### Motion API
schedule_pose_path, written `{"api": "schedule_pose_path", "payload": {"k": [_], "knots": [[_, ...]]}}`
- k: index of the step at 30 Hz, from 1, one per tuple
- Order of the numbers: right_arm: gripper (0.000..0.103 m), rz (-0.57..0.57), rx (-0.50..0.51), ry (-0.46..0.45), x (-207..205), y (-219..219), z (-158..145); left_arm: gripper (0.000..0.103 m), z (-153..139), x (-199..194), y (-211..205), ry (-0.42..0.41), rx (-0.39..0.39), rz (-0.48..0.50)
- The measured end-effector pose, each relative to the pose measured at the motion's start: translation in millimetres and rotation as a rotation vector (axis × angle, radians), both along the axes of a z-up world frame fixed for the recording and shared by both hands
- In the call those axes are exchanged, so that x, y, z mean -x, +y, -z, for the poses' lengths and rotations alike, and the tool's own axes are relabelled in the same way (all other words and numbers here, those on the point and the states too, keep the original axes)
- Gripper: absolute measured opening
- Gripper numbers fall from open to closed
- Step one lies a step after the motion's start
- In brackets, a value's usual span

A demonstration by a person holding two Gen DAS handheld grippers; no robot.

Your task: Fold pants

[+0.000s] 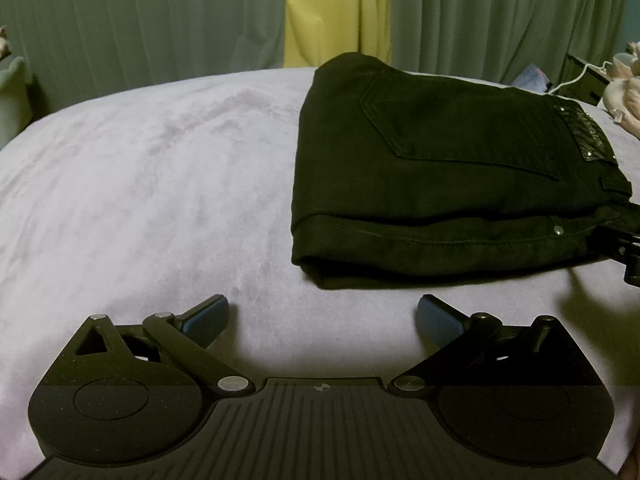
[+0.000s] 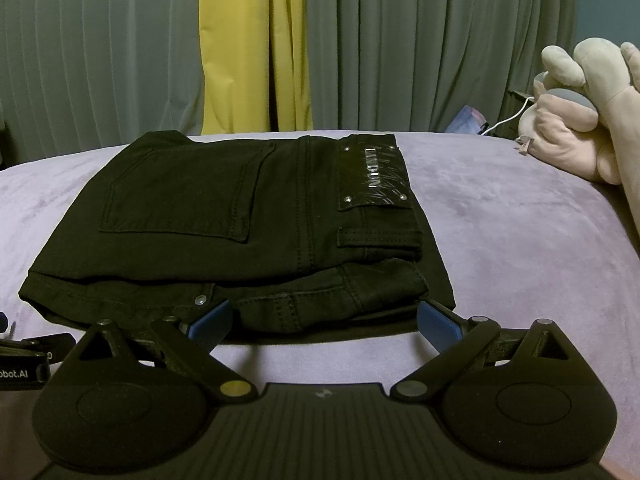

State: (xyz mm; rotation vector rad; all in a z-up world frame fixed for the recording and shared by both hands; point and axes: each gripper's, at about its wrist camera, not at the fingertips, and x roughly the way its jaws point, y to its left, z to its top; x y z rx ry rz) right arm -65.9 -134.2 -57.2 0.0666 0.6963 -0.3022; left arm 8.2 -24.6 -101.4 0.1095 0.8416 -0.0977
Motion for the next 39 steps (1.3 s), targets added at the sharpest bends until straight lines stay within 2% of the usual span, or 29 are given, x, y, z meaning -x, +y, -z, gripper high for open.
{"api": "schedule_pose_path", "payload": {"k": [39], "knots": [[0.099, -0.011, -0.001, -0.008, 0.5, -0.3, -0.8, 0.103, -0.5, 2.1, 0.9, 0.002, 0.015, 0.01]]}}
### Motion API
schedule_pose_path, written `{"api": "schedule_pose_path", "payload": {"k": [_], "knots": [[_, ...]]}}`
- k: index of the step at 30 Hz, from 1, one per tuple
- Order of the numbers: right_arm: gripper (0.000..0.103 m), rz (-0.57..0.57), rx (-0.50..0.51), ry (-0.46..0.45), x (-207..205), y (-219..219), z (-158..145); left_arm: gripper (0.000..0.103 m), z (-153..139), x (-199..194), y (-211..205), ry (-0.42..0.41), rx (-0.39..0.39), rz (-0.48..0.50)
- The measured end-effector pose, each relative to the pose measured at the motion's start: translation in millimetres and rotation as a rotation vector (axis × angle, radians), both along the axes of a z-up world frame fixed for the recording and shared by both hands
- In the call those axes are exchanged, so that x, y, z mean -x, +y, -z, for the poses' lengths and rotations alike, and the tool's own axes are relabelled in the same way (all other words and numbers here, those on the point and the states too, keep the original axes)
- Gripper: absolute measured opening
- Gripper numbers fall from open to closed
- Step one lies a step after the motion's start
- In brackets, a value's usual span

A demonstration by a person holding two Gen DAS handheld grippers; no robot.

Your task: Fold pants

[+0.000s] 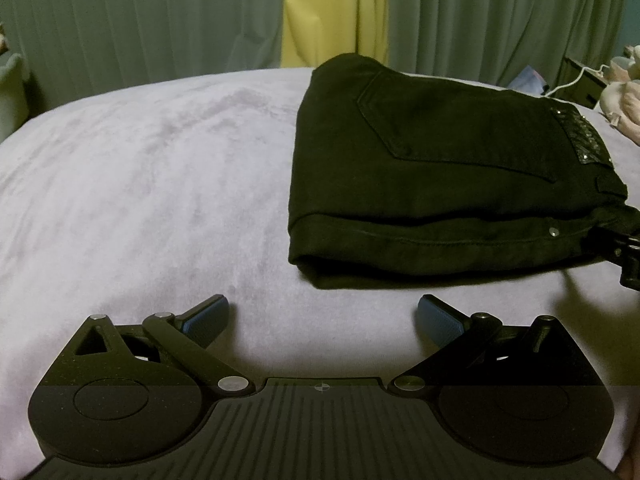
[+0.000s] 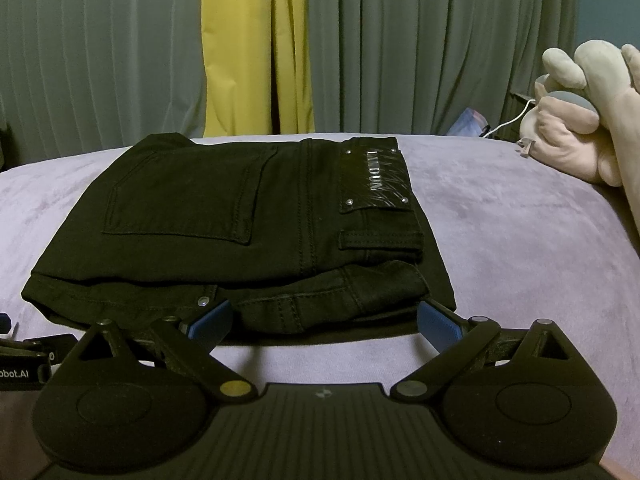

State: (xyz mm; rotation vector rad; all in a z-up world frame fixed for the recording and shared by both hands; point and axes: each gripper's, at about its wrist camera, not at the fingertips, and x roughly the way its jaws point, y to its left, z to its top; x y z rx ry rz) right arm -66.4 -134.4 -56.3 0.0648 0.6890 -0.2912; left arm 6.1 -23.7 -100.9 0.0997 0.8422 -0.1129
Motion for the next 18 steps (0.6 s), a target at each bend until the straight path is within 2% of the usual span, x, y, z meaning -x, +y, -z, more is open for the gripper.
{"api": "schedule_pose_path", "payload": {"k": [18], "knots": [[0.099, -0.011, 0.009, 0.001, 0.5, 0.9, 0.3, 0.103, -1.2, -1.1, 1.5, 0.001, 0.007, 0.003]]}}
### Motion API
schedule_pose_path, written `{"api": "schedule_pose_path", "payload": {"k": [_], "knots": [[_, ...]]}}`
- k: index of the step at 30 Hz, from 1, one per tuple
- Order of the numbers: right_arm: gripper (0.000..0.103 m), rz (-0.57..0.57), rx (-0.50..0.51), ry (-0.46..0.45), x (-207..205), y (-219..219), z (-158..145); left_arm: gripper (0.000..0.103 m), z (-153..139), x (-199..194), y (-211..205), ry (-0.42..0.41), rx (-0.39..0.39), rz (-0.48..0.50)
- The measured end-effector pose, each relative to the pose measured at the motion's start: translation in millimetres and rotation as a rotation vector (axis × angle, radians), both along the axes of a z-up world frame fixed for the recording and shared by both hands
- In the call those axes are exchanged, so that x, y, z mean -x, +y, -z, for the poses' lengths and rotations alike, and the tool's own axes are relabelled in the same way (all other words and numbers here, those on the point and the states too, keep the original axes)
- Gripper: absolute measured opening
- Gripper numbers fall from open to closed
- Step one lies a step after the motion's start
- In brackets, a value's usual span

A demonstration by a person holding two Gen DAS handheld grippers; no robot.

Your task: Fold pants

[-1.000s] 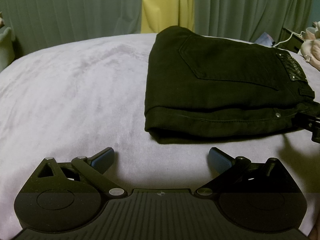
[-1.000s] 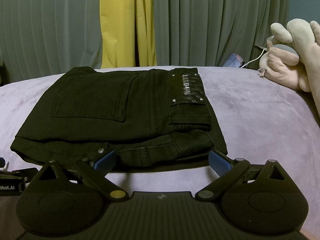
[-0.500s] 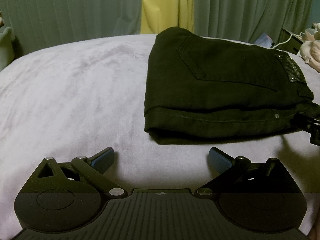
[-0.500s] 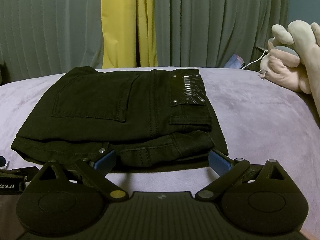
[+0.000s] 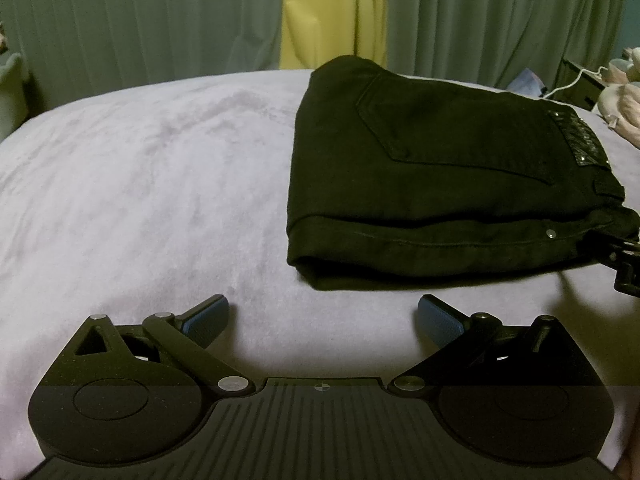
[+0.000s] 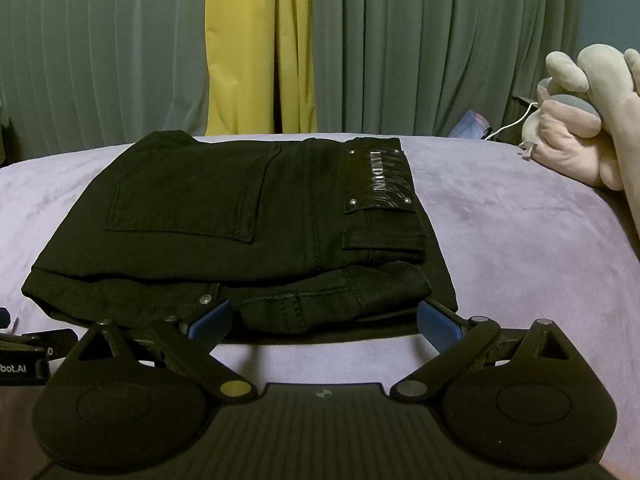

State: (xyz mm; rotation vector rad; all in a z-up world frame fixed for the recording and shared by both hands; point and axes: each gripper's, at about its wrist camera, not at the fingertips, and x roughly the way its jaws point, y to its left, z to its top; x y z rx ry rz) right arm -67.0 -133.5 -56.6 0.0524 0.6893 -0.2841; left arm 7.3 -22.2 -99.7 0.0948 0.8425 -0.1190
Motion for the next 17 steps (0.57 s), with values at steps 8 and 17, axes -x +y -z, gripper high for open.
{"api": "schedule_pose_path", "payload": {"k": [8, 17], "knots": [[0.099, -0.006, 0.006, 0.002, 0.2, 0.5, 0.8, 0.103, -1.5, -0.2, 0.7, -0.002, 0.02, 0.003], [0.099, -0.009, 0.009, 0.004, 0.7, 0.3, 0.9, 0.103, -1.2, 0.4, -0.7, 0.006, 0.024, 0.013]]}}
